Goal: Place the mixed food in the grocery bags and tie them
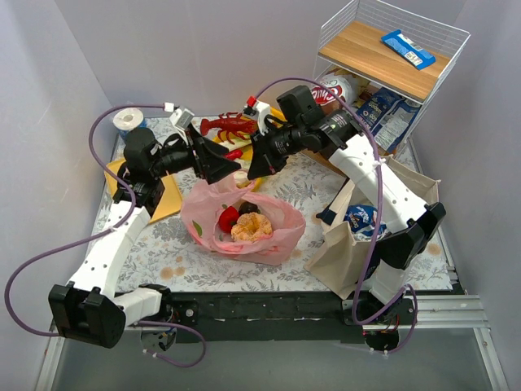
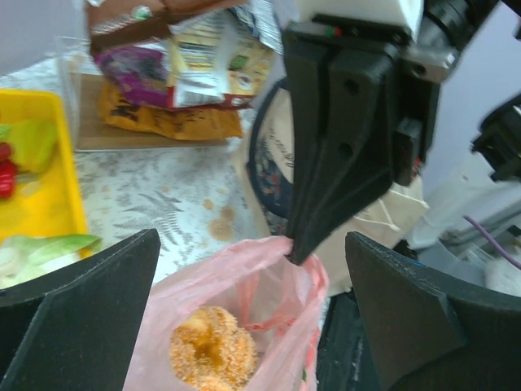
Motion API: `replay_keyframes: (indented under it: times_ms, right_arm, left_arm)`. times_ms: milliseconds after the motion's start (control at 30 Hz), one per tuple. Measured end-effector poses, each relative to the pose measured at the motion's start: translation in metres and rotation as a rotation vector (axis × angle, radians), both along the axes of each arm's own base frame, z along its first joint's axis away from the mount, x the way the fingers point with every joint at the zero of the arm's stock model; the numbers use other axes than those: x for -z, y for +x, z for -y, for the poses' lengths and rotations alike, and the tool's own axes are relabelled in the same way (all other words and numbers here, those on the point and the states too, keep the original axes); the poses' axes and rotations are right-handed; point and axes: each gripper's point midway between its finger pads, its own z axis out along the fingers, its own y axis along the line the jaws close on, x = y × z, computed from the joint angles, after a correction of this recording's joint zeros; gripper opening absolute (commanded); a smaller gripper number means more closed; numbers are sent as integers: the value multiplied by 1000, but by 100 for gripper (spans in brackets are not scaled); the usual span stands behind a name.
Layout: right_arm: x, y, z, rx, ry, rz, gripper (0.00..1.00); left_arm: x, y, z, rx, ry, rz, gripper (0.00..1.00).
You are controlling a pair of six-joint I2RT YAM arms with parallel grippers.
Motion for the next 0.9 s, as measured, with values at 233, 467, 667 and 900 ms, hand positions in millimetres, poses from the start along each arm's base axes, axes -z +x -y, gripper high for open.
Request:
replay_keyframes:
  times_ms: [233,467,667,900]
  right_arm:
    - [-4,10,10,25,14,-7,1]
    - [-2,19,22,50,5,-16,1]
    - [-7,22,25,51,22,-17,1]
    - [-11,18,21,30,50,-42,1]
  left_arm:
    - [24,-26,27,186,-18,-70,97]
    - [46,-39,43,290,-7,-148,91]
    - [66,-48,49,311,15,-179,84]
    - [93,-42,49,245,54,-207,82]
